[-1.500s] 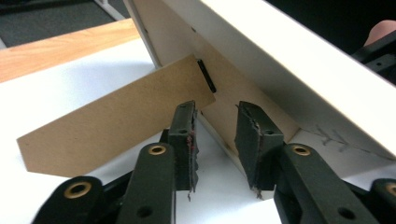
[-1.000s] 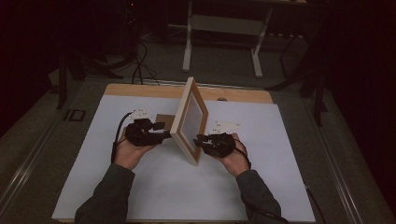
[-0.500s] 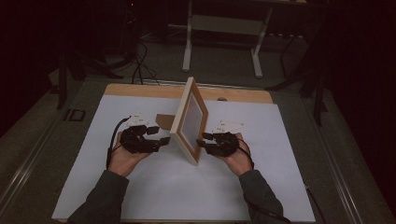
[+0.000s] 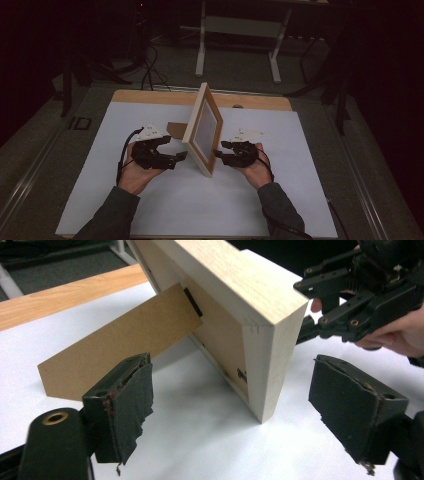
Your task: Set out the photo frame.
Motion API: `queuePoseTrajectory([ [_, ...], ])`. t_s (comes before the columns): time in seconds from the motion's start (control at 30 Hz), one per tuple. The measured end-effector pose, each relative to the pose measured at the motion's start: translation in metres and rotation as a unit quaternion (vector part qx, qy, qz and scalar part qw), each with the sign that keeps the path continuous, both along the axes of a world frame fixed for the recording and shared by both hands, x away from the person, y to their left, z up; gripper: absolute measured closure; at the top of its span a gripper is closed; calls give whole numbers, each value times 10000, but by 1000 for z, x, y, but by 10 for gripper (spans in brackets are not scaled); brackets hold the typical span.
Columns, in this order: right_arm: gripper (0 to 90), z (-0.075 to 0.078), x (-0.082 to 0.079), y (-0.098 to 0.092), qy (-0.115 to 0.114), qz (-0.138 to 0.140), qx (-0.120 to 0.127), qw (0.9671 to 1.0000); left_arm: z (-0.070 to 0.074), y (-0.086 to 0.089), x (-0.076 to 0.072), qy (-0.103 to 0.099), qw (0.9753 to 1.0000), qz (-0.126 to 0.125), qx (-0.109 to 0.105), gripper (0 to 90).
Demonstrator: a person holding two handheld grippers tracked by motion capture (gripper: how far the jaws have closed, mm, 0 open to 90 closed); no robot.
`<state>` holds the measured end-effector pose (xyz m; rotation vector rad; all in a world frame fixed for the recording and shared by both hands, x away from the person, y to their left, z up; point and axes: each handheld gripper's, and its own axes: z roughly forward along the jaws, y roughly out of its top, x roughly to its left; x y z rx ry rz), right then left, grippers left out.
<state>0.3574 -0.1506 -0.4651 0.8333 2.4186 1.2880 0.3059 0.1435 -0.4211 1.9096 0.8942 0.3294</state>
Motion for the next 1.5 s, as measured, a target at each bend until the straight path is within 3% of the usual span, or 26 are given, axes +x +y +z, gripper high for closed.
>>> queuePoseTrajectory([
  [0.1, 519, -2, 0, 1, 9, 20, -9, 10000, 0, -4, 1, 21, 9999, 14, -102, 180],
  [0.37, 519, -4, 0, 1, 43, 41, -16, 10000, -1, -17, 5, 87, 9998, 148, -96, 215],
  [0.47, 530, -5, -1, 0, 73, 73, -30, 9999, -1, -27, 7, 62, 9995, 298, -79, 343],
  [0.77, 531, -8, -2, 1, 111, 113, -61, 9999, -5, -44, 12, 169, 9988, 440, -111, 392],
  [1.17, 528, -11, -1, -3, 148, 65, -9, 9999, -6, -47, 15, 315, 9968, 687, -275, 518],
  [1.3, 527, -11, -1, -3, 148, 64, -9, 9999, -5, -50, 13, 307, 9968, 686, -259, 577],
  [1.5, 525, -11, -1, -2, 159, 85, -22, 9998, -3, -51, 13, 329, 9968, 713, -169, 587],
])
